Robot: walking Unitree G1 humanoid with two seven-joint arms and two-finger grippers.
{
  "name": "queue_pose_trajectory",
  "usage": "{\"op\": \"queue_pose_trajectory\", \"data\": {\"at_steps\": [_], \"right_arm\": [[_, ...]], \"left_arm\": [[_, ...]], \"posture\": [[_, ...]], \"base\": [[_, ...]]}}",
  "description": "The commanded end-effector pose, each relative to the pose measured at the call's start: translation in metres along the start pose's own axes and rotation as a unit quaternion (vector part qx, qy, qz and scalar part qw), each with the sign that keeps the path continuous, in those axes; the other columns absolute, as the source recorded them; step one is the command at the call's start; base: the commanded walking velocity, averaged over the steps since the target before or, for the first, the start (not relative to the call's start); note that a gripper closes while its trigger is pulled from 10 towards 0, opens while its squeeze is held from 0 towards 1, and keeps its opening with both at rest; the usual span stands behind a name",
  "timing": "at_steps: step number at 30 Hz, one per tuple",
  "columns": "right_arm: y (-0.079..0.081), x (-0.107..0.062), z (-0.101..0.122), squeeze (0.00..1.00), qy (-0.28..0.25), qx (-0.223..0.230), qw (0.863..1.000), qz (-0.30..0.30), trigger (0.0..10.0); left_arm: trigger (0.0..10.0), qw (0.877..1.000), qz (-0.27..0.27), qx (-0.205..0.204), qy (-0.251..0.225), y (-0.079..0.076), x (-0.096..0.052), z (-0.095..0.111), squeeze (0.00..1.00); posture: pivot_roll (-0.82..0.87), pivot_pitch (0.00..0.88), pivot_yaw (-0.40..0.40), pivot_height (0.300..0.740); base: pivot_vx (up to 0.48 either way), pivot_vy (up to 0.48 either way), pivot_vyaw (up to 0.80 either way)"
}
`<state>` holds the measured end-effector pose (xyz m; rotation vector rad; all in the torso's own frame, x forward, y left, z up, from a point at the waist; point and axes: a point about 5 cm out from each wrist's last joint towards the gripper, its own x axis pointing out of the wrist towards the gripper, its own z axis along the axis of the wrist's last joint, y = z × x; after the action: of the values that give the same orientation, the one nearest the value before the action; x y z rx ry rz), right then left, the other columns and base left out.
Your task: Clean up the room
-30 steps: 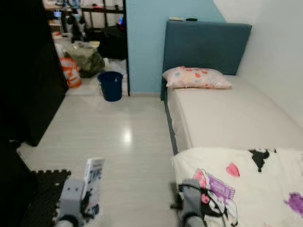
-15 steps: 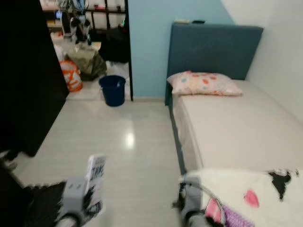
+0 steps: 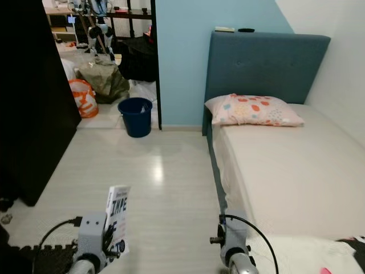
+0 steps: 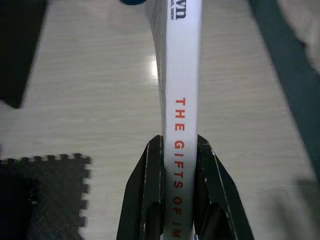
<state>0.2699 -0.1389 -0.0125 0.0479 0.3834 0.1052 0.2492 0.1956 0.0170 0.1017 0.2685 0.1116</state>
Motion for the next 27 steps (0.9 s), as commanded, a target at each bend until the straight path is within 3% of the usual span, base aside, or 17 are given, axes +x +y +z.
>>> {"op": "queue_pose_trajectory", "data": {"at_steps": [1,27], "right_arm": [[-0.0096,-0.0032,-0.0051,0.0,0.011,-0.005,1.0,-0.012,10.0],[-0.0089,-0.0035,-0.0055,0.0,0.011,-0.01,1.0,-0.006,10.0]], "left_arm": [[10.0,1.0,-0.007,0.004,-0.009,-0.0042,0.0022,0.0039,0.0],[10.0,1.0,-0.01,0.008,-0.01,-0.0051,0.0026,0.0047,0.0]], "posture": [[0.06,0.1,-0.053,0.728],[0.06,0.083,-0.06,0.728]], "base": [[0.42,0.0,0.0],[0.419,0.0,0.0]]}}
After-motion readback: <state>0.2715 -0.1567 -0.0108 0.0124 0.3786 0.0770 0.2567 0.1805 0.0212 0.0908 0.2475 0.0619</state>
